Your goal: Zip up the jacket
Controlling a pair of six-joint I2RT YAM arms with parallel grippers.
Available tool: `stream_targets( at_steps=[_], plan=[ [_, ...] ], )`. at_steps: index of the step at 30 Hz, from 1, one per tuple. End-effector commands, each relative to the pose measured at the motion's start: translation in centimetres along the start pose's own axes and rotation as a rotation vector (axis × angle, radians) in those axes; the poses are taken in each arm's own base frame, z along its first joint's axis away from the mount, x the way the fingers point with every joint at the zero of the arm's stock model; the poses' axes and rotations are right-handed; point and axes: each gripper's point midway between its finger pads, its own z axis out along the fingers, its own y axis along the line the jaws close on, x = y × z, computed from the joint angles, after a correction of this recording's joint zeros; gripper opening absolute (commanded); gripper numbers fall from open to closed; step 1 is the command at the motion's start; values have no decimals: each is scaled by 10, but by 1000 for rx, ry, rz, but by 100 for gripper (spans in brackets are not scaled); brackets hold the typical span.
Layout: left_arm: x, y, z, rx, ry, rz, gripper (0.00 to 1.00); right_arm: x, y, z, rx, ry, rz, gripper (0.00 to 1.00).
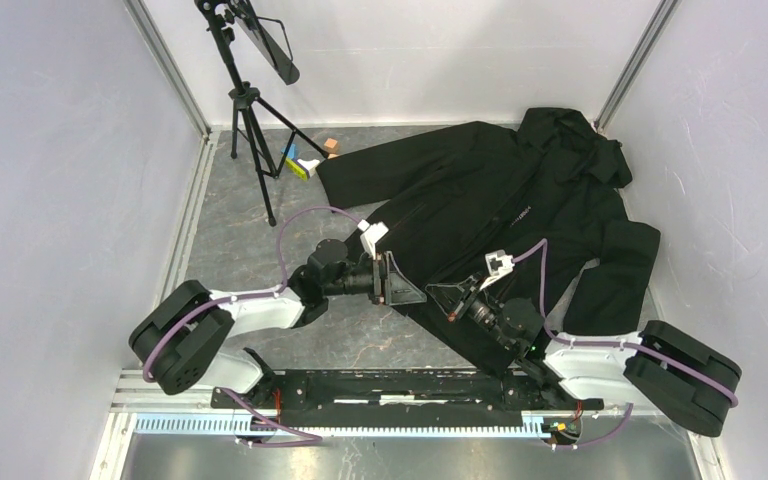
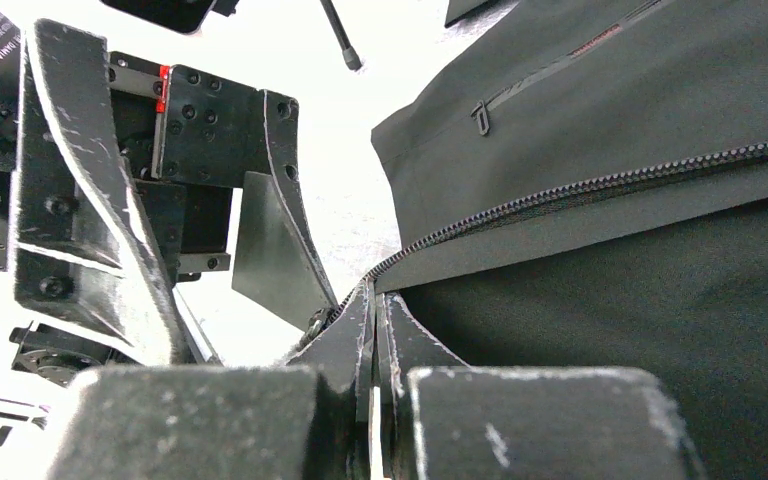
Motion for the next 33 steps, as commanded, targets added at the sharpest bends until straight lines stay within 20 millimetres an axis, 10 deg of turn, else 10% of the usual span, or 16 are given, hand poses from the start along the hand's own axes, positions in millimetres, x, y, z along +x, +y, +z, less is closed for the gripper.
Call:
stream_targets(
  at_steps=[1,9,26,33],
  plan=[
    [3,9,0,-41,18,60,67,45,-46,-47,90,109,-12,0],
    [0,13,5,-47,13,55,63,43,-44,-48,80,102,6,0],
    [4,18,7,-57,21,36,6,51,-44,-47,98,147,32,0],
    [8,15,5,-43,43,46,2,67,-43,-51,135,261,84,28]
  ],
)
